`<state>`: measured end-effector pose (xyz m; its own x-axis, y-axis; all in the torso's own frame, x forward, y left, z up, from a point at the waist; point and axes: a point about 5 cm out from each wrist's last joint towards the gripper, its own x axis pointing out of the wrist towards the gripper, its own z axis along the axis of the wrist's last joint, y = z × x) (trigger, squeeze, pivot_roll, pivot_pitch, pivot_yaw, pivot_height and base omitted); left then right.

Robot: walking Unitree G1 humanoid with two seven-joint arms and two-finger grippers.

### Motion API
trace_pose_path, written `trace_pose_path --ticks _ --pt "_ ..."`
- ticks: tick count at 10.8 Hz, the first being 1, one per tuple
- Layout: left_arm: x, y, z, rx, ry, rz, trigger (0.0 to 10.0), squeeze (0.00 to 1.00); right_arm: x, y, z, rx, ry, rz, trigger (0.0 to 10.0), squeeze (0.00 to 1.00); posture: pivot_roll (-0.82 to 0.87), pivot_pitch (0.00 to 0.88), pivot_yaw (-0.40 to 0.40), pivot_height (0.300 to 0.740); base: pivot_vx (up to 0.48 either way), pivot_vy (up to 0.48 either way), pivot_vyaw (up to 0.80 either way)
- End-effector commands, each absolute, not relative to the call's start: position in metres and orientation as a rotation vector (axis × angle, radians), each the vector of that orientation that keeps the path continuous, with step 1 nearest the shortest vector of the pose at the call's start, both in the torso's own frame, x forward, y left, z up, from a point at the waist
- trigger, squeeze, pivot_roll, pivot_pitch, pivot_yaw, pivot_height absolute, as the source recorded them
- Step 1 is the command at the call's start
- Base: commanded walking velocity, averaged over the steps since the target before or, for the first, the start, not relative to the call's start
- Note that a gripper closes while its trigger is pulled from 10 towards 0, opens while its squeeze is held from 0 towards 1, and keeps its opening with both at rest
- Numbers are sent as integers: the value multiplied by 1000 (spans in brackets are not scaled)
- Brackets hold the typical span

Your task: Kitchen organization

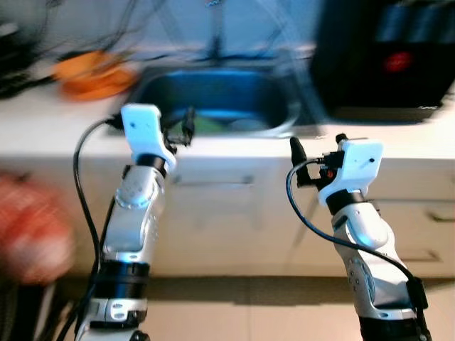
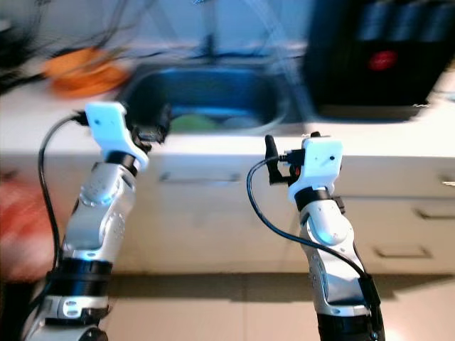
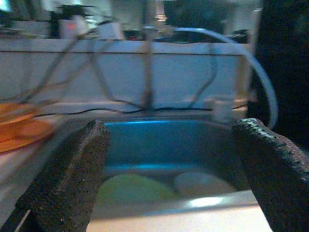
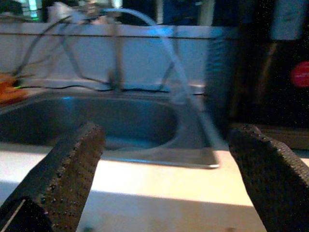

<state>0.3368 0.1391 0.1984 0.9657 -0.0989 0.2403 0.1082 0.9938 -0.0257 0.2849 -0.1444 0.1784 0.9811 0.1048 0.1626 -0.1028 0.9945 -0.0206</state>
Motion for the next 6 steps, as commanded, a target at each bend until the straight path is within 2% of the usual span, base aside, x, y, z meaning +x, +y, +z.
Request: trace_pose_path --ticks 1,6 --pt "338 136 206 -44 -258 -114 10000 0 284 -145 188 -16 -204 101 10000 259 -13 0 39 740 416 0 0" --pt "338 134 207 -46 -253 -121 10000 0 282 -145 194 -15 -225 102 10000 259 -12 0 41 740 413 0 0"
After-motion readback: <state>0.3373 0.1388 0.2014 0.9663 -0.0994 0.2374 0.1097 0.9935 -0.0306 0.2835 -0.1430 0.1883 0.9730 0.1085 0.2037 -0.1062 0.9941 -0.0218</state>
